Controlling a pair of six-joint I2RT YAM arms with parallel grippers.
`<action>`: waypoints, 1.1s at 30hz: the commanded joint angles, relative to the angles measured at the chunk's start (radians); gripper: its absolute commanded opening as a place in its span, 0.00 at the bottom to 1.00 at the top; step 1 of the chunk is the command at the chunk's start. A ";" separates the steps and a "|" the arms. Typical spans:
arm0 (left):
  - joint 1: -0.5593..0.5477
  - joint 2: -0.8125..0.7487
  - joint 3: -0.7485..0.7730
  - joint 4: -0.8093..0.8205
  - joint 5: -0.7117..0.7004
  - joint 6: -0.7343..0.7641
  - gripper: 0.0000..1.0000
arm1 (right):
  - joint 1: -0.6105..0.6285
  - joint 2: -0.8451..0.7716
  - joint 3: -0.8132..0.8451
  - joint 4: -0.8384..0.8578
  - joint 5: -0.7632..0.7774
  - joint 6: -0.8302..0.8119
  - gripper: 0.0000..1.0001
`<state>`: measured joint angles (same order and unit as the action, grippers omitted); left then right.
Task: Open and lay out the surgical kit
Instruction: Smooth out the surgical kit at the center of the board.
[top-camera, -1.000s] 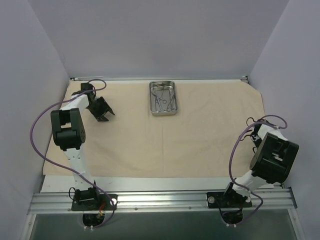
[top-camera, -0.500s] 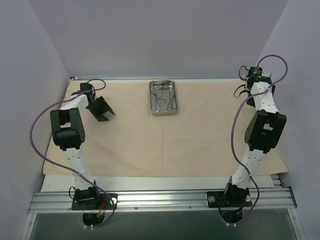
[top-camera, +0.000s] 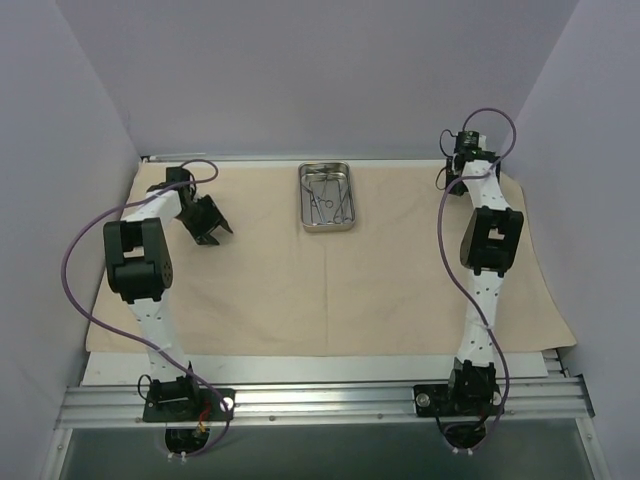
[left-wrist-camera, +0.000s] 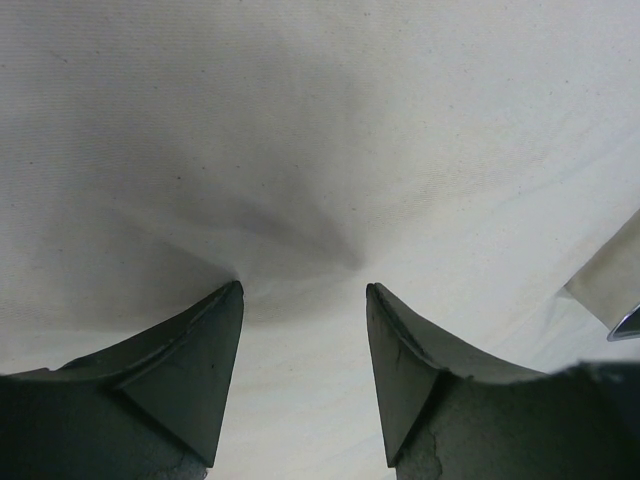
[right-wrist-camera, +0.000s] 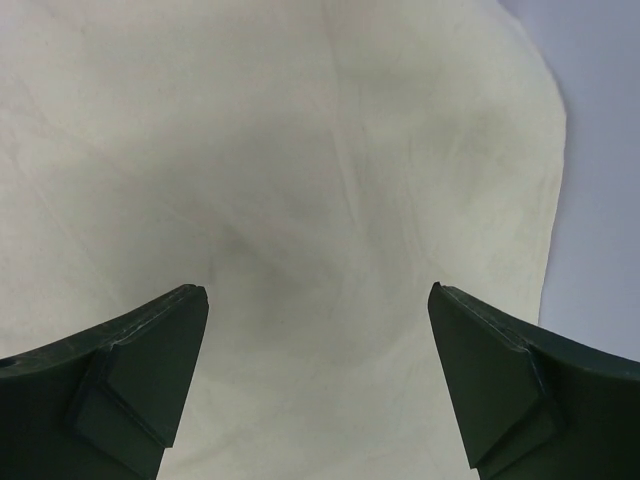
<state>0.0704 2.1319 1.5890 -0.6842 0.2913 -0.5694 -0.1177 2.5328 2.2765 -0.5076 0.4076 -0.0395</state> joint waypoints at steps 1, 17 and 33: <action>-0.018 -0.026 -0.003 -0.025 -0.021 0.008 0.62 | -0.046 -0.016 0.049 0.086 -0.045 -0.072 1.00; -0.014 -0.017 0.009 -0.032 -0.020 -0.007 0.63 | -0.103 0.109 0.078 0.015 -0.513 0.087 0.86; -0.012 0.003 0.045 -0.058 -0.003 0.017 0.62 | 0.009 -0.149 -0.369 -0.002 -0.518 0.118 0.00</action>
<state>0.0597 2.1304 1.5925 -0.6979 0.2855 -0.5716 -0.1436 2.4306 2.0220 -0.3309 -0.0479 0.0532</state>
